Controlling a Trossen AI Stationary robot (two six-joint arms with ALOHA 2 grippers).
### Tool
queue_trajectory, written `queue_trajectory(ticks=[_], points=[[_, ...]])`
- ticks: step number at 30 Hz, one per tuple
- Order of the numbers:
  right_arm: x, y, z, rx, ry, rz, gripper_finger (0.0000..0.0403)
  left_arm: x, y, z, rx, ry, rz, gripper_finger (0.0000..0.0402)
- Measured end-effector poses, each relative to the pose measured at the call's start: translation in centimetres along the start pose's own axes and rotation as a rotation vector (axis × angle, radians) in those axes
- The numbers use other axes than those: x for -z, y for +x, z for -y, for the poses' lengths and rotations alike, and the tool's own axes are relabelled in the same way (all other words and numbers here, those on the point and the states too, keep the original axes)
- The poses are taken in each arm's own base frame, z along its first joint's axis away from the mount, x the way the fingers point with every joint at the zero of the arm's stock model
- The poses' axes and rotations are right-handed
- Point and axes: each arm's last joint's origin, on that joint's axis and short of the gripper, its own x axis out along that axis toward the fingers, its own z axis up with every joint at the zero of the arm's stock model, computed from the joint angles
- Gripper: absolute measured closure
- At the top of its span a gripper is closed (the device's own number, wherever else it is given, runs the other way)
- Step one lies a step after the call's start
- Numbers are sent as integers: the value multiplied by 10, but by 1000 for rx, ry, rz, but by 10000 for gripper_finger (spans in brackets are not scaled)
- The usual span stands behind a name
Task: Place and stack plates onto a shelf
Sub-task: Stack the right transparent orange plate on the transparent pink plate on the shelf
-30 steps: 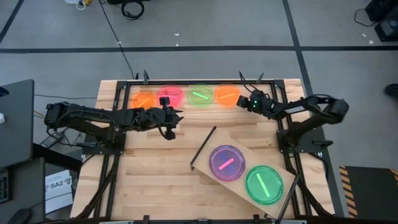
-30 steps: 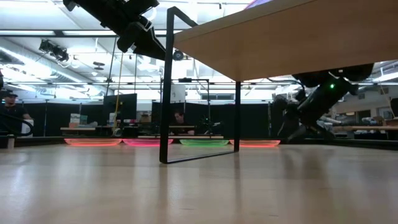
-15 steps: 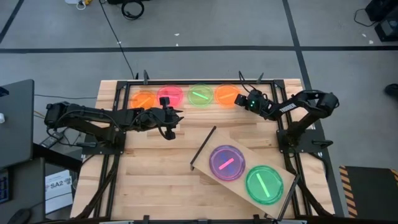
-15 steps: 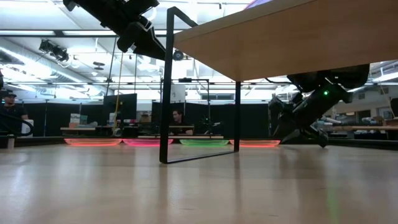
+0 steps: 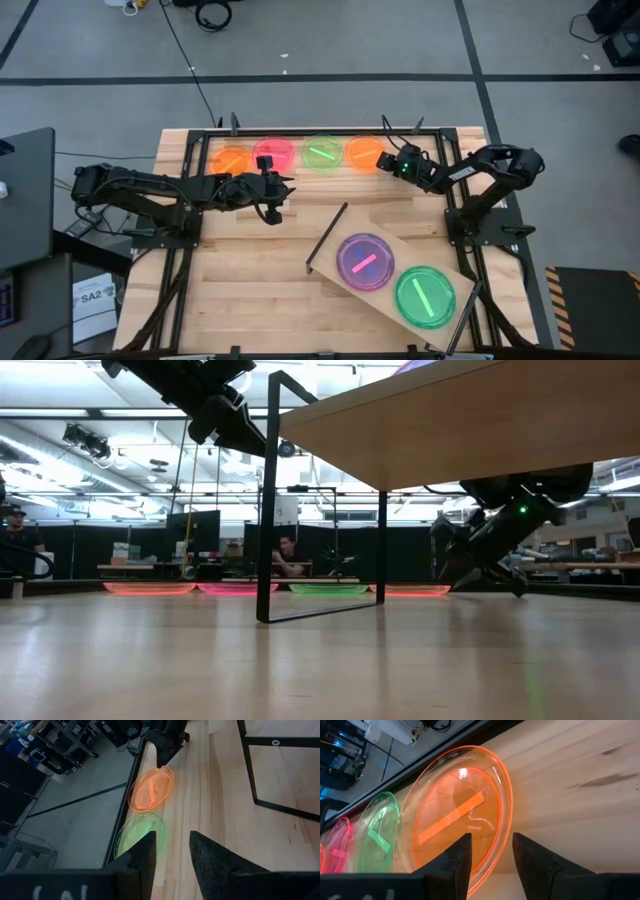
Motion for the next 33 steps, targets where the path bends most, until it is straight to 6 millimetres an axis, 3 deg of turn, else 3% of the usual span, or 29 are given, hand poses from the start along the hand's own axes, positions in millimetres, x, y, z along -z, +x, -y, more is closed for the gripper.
queue_trajectory(ticks=[22,33], points=[[5,0,-2,22,-11,-20,256,0,0,0,0,0,0,276],[5,0,-1,26,-10,-16,294,0,0,0,0,0,0,276]])
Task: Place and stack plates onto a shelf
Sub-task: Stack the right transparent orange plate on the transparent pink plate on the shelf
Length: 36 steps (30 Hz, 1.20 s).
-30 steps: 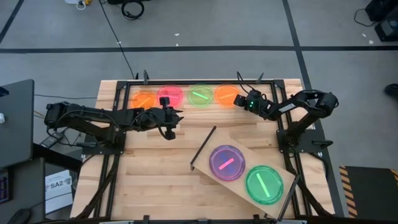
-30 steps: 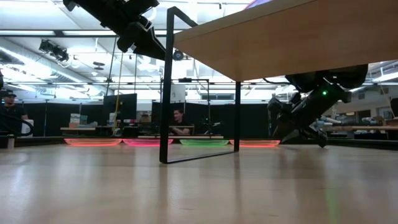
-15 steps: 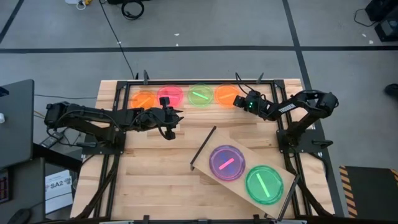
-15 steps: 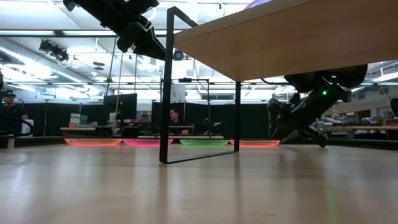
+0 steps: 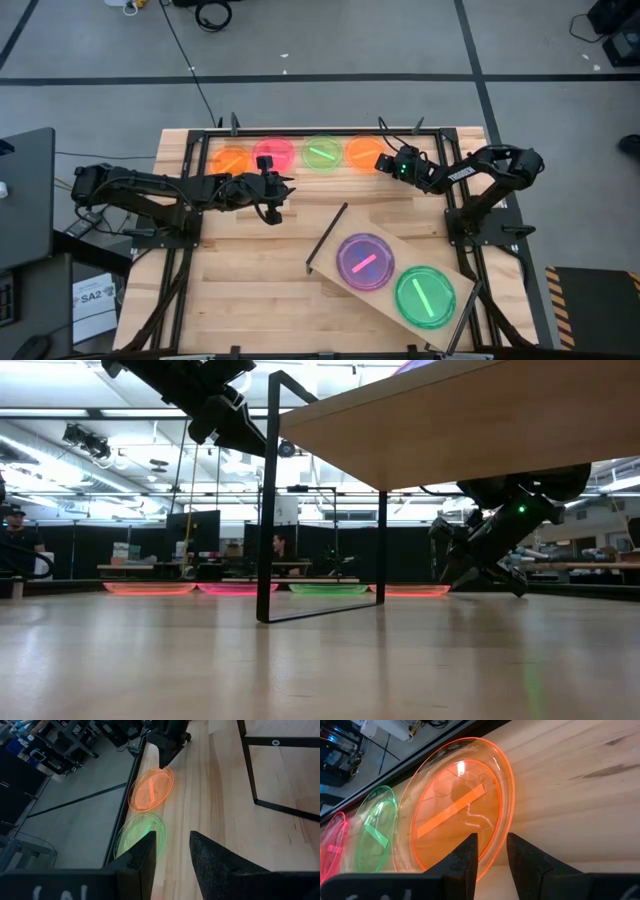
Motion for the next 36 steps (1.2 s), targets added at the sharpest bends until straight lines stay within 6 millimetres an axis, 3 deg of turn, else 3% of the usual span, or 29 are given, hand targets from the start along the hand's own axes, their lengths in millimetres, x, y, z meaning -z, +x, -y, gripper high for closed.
queue_trajectory(ticks=[23,36], points=[[-4,1,2,13,11,12,394,0,0,0,0,0,0,276],[-4,1,2,12,4,12,397,0,0,0,0,1,-1,276]])
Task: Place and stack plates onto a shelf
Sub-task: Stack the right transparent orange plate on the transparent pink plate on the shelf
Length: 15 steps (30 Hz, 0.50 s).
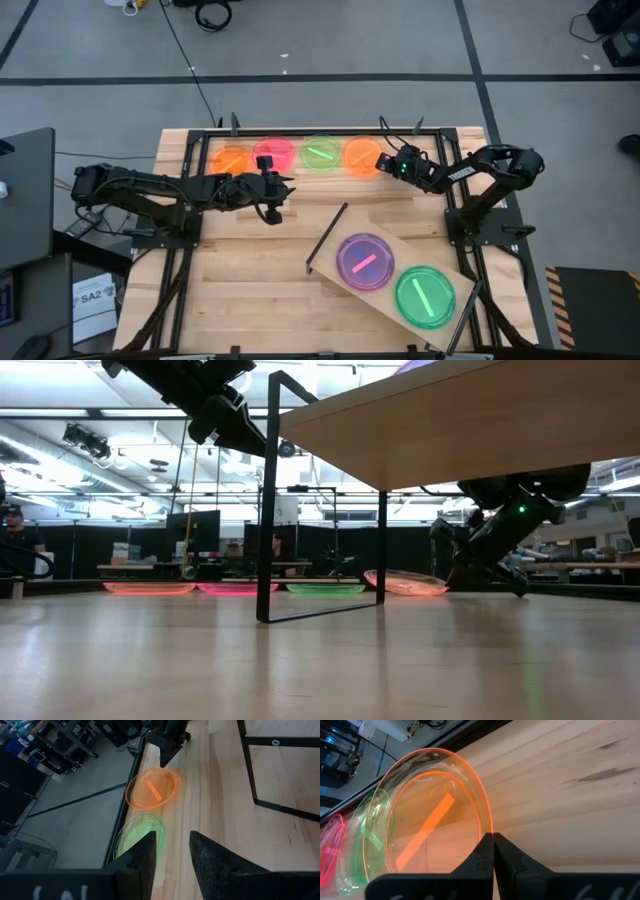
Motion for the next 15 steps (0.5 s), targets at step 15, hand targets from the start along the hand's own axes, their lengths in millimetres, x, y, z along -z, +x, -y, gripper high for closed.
queue_trajectory(ticks=[15], points=[[-1,0,-3,-52,-17,-16,398,0,0,0,0,-8,0,276]])
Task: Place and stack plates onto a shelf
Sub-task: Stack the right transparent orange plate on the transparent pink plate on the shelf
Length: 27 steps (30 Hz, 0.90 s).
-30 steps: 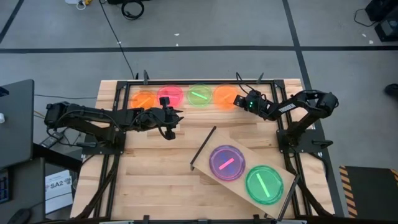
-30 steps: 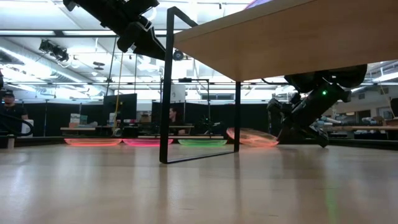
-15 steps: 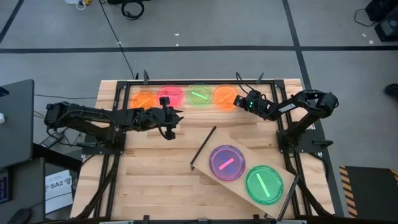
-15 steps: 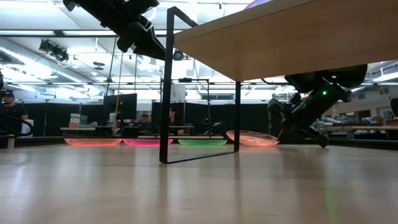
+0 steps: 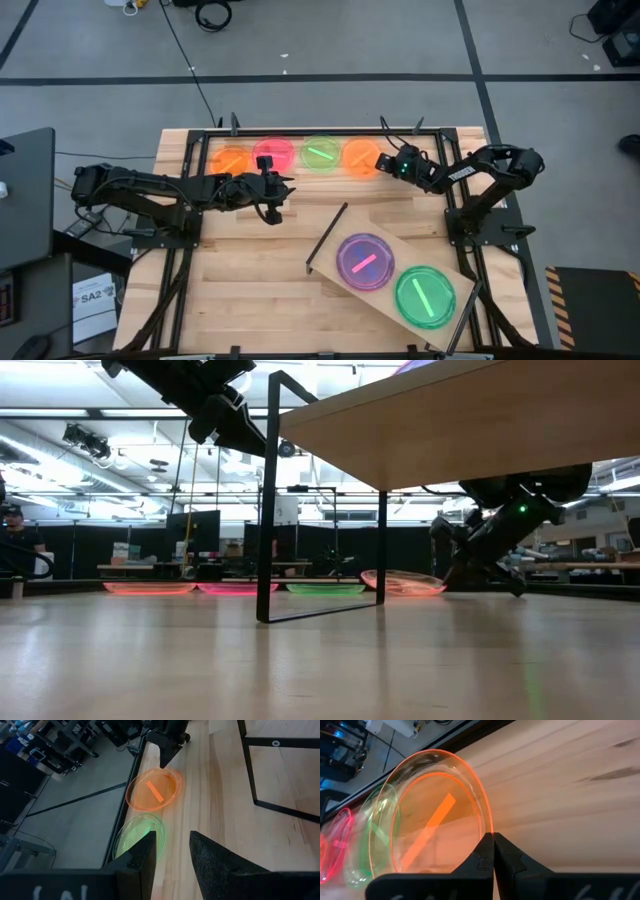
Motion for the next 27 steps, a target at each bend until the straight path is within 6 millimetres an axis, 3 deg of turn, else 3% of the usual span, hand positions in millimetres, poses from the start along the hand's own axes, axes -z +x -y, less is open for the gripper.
queue_trajectory(ticks=[14,27], points=[[-7,-5,-13,-140,4,7,398,0,0,0,0,-33,0,276],[-28,-32,-35,-295,-9,115,398,0,0,0,1,-33,-1,275]])
